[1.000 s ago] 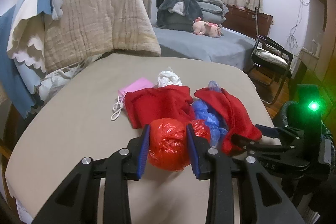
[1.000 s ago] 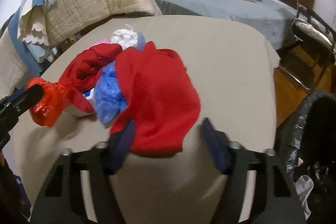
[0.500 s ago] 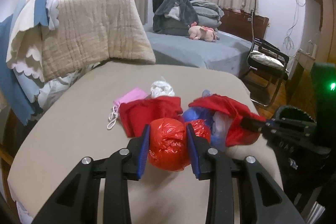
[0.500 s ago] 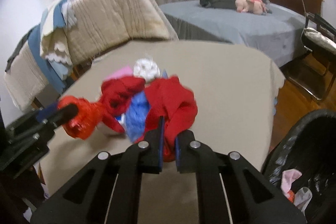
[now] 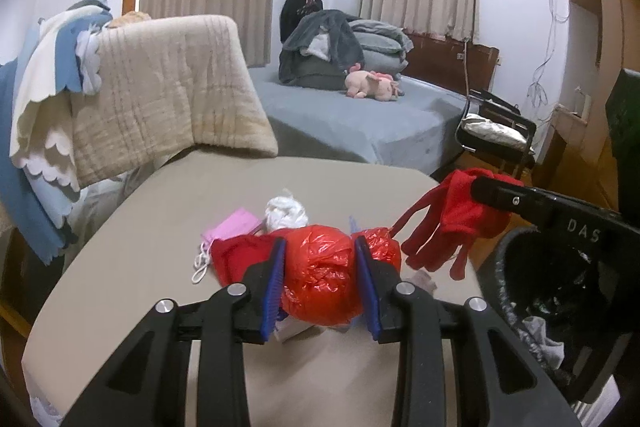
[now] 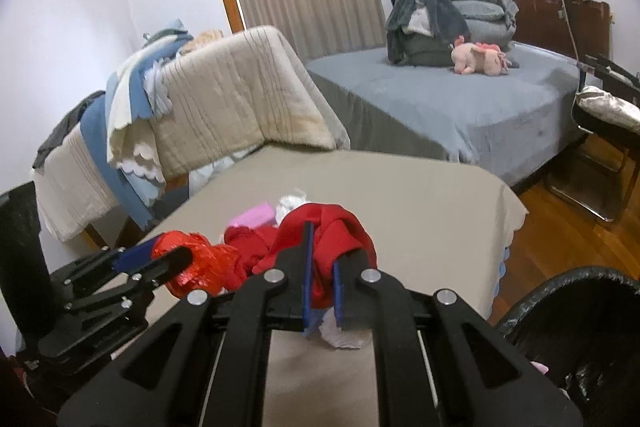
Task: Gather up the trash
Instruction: 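Lift the red bag and red cloth and carry them toward the bin, then open both tools over the bin to drop the red bag and cloth, then move both tools back from the bin to the table pile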
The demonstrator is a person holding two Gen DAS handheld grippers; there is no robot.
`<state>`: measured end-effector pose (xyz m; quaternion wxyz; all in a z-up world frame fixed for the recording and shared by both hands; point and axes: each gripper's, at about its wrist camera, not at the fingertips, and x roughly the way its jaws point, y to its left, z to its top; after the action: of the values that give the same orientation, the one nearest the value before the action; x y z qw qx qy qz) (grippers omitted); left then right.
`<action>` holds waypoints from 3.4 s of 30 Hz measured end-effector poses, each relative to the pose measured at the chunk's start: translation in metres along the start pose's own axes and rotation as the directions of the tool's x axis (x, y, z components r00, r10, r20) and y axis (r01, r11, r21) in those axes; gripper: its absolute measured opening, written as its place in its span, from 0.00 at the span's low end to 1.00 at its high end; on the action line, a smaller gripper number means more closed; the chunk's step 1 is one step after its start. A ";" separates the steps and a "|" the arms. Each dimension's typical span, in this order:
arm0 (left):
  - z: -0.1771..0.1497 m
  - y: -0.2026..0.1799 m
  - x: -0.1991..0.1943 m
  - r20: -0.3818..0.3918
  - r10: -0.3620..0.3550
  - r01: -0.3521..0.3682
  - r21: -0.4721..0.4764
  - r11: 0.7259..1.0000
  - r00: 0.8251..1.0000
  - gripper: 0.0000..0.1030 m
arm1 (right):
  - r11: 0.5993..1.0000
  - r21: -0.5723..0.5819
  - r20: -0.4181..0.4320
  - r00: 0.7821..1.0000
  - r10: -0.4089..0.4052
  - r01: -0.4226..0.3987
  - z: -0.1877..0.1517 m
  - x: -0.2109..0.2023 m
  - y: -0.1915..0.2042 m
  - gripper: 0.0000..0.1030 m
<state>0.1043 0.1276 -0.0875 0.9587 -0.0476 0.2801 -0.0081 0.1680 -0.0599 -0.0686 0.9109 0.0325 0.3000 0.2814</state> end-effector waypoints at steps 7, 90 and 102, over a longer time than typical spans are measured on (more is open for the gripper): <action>0.015 -0.018 -0.005 0.015 -0.026 0.026 0.026 0.999 1.000 0.33 | 1.000 0.003 0.037 0.999 -0.004 0.004 0.011 -0.024 -0.007 0.07; 0.000 -0.135 0.008 -0.001 -0.231 0.229 0.149 0.962 0.973 0.93 | 0.888 0.195 -0.011 0.906 -0.422 0.416 -0.083 -0.139 -0.137 0.93; -0.004 -0.031 0.007 0.029 -0.018 0.016 0.065 0.998 0.999 0.93 | 0.938 0.127 0.001 0.945 -0.326 0.323 -0.056 -0.051 -0.078 0.93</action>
<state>0.1085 0.0957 -0.0914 0.9637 -0.0189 0.2651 -0.0247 0.1409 -0.1584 -0.1052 0.9442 0.0427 0.3081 0.1079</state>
